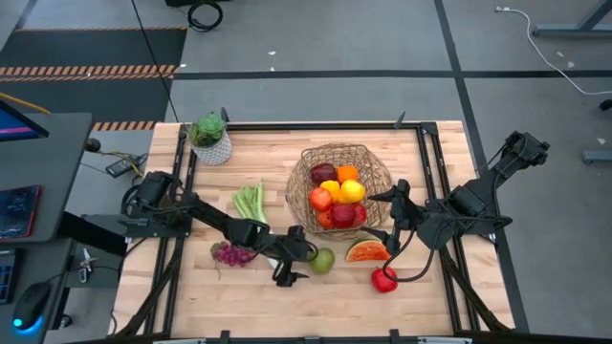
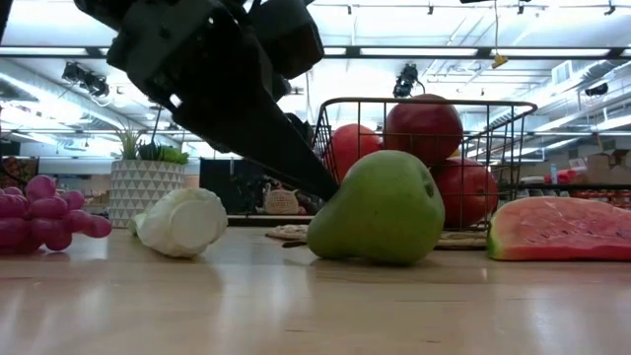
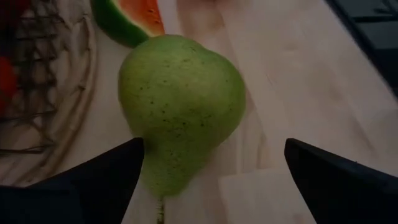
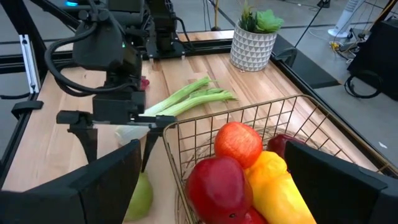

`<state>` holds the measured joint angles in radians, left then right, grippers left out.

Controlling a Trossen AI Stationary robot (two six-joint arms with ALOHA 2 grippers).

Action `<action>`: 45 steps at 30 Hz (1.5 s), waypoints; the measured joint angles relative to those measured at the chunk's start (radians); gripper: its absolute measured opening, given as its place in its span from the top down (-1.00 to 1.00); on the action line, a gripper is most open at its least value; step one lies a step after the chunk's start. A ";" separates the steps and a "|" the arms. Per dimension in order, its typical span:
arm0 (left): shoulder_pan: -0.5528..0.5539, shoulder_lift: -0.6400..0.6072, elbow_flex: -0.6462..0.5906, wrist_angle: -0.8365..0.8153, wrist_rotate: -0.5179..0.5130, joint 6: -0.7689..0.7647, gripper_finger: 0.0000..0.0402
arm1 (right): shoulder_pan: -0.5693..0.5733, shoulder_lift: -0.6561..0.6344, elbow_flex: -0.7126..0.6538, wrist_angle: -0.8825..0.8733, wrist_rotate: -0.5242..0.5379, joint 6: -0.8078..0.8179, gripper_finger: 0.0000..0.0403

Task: Build produce basket
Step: Put the green pear into the brown wire basket

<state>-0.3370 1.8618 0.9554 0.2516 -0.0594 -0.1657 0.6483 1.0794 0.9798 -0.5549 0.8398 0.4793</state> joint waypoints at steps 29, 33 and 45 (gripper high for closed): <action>-0.001 0.119 0.002 0.081 -0.150 0.020 -0.62 | 0.000 0.000 0.000 0.022 0.000 -0.008 -0.98; -0.003 0.119 0.002 0.081 -0.149 0.019 -0.33 | 0.000 0.000 0.000 0.022 -0.001 -0.010 -0.98; -0.003 0.047 0.001 0.045 -0.145 0.021 0.16 | 0.000 0.000 0.000 0.016 -0.006 -0.008 -0.98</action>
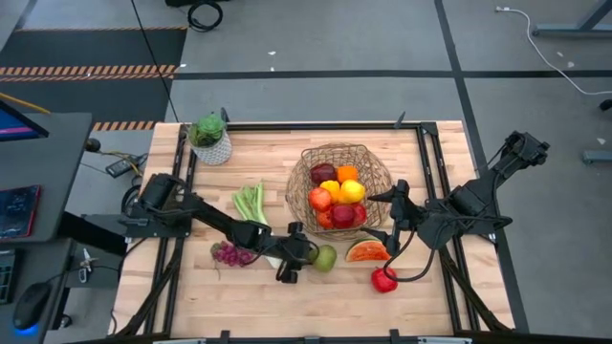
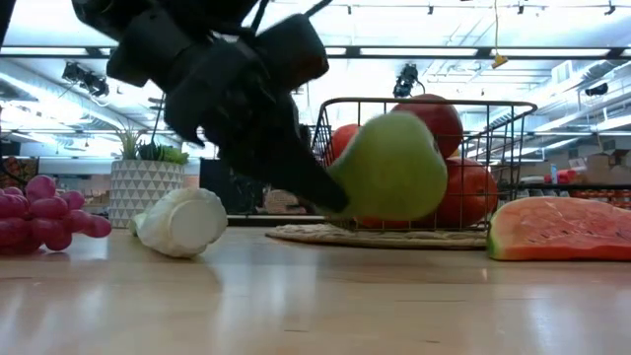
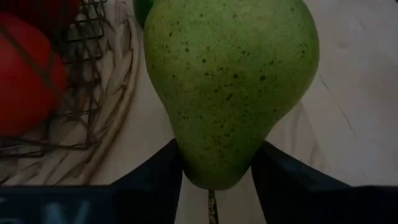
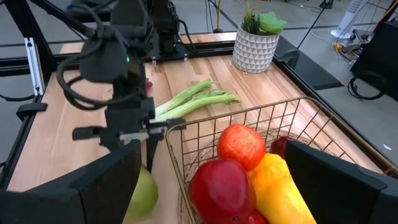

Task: Build produce basket
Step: Put the green pear into the brown wire basket

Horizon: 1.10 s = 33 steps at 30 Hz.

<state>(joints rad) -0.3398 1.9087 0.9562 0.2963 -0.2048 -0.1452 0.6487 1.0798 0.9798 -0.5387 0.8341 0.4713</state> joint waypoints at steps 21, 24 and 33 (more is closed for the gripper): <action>0.098 -0.385 0.000 -0.092 0.177 -0.094 0.08 | 0.057 -0.012 -0.022 -0.002 0.186 -0.041 -0.98; 0.152 -0.405 0.000 -0.097 0.176 -0.093 0.08 | 0.052 -0.012 -0.052 -0.004 0.237 -0.049 -0.98; 0.327 -0.404 0.000 -0.094 0.156 0.166 0.08 | -0.022 -0.013 -0.130 -0.007 0.266 -0.108 -0.98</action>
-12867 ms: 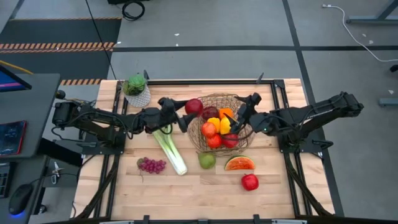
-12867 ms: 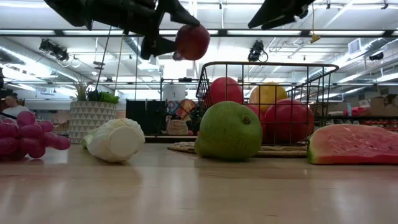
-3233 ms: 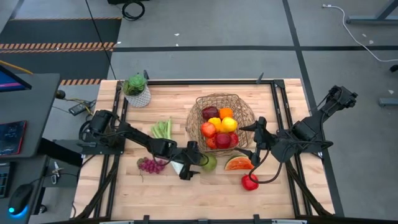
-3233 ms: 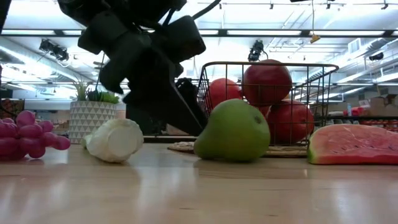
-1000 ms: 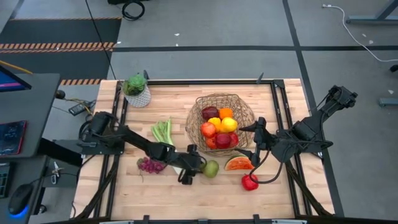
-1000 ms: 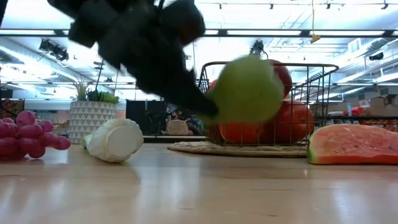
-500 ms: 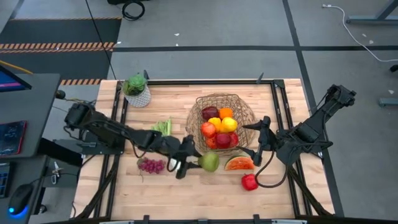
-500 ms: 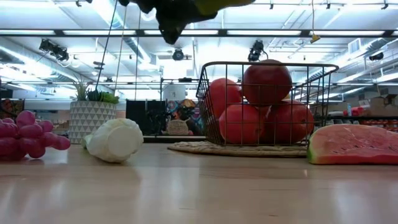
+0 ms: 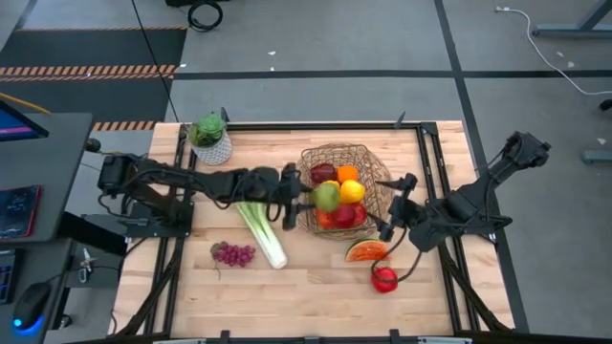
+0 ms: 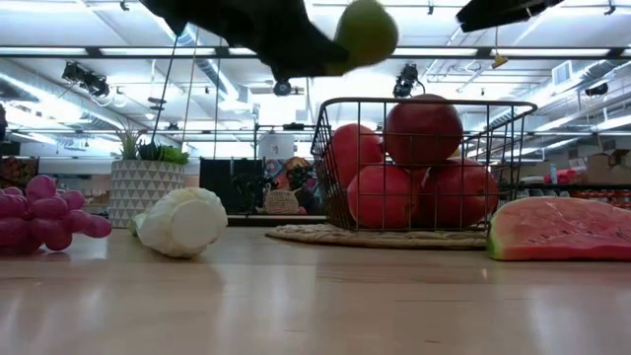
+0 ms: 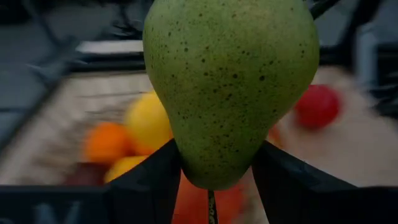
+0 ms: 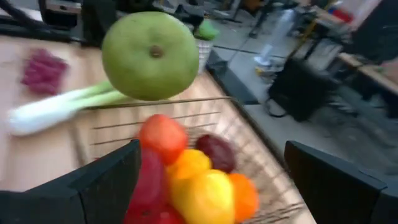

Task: Build produce basket
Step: Put the green pear into the brown wire basket

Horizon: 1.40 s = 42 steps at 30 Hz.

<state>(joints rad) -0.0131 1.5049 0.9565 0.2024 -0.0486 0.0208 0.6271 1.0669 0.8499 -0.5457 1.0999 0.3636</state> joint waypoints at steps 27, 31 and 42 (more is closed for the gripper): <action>0.112 0.001 0.108 0.052 -0.393 1.300 0.04 | -0.743 -0.058 -0.012 0.275 -0.424 -0.495 -0.98; 0.129 0.001 0.108 0.155 -0.386 1.596 0.04 | -0.809 -0.056 -0.012 0.274 -0.372 -0.492 -0.98; 0.133 0.001 0.108 0.055 -0.188 2.152 0.03 | -0.822 -0.056 -0.012 0.269 -0.369 -0.490 -0.98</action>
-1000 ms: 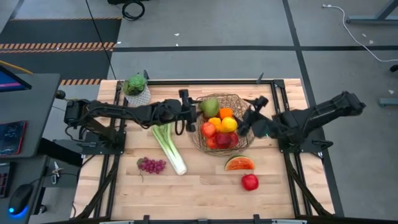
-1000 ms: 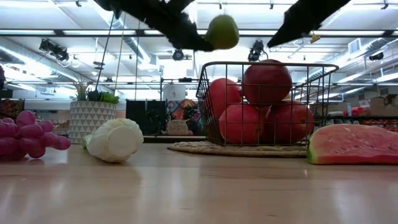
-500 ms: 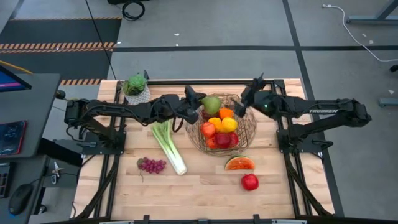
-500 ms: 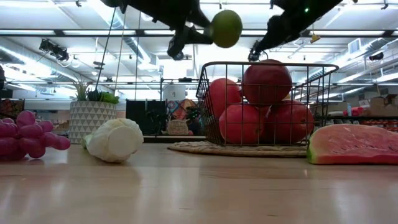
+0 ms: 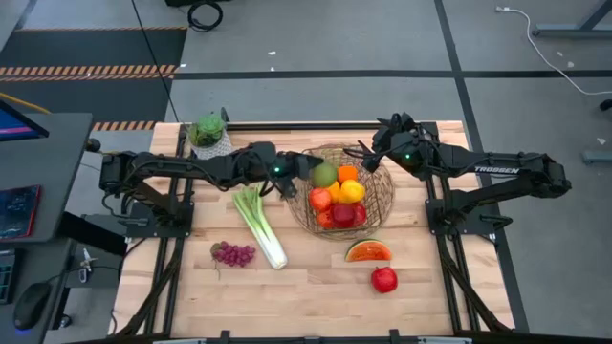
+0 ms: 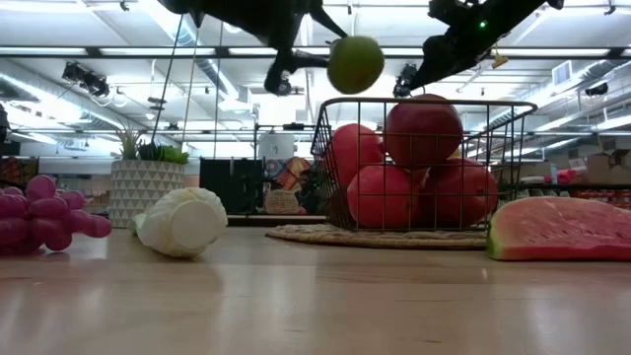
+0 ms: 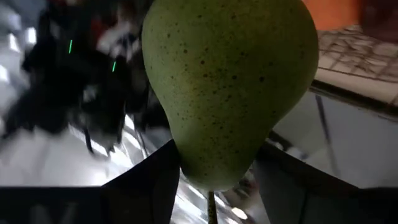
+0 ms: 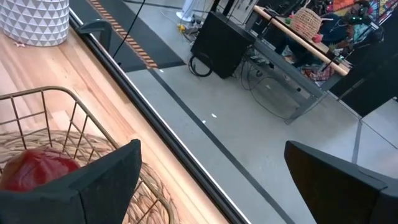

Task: Build produce basket
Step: Put the green pear into the brown wire basket

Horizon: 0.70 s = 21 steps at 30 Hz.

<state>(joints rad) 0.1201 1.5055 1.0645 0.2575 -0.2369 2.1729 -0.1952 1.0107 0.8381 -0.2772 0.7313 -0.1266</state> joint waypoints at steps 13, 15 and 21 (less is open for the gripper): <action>-0.043 0.000 0.000 -0.029 0.191 0.412 0.03 | 0.003 0.002 0.001 0.011 0.000 0.003 -0.98; -0.053 0.000 0.000 -0.030 0.221 0.413 0.01 | 0.003 0.002 0.001 0.007 0.000 0.003 -0.98; -0.068 0.000 0.000 -0.030 0.231 0.415 -0.01 | 0.004 0.002 0.001 -0.003 0.000 0.003 -0.98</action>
<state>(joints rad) 0.0524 1.5059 1.0641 0.2280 -0.0055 2.5877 -0.1913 1.0122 0.8387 -0.2797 0.7311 -0.1233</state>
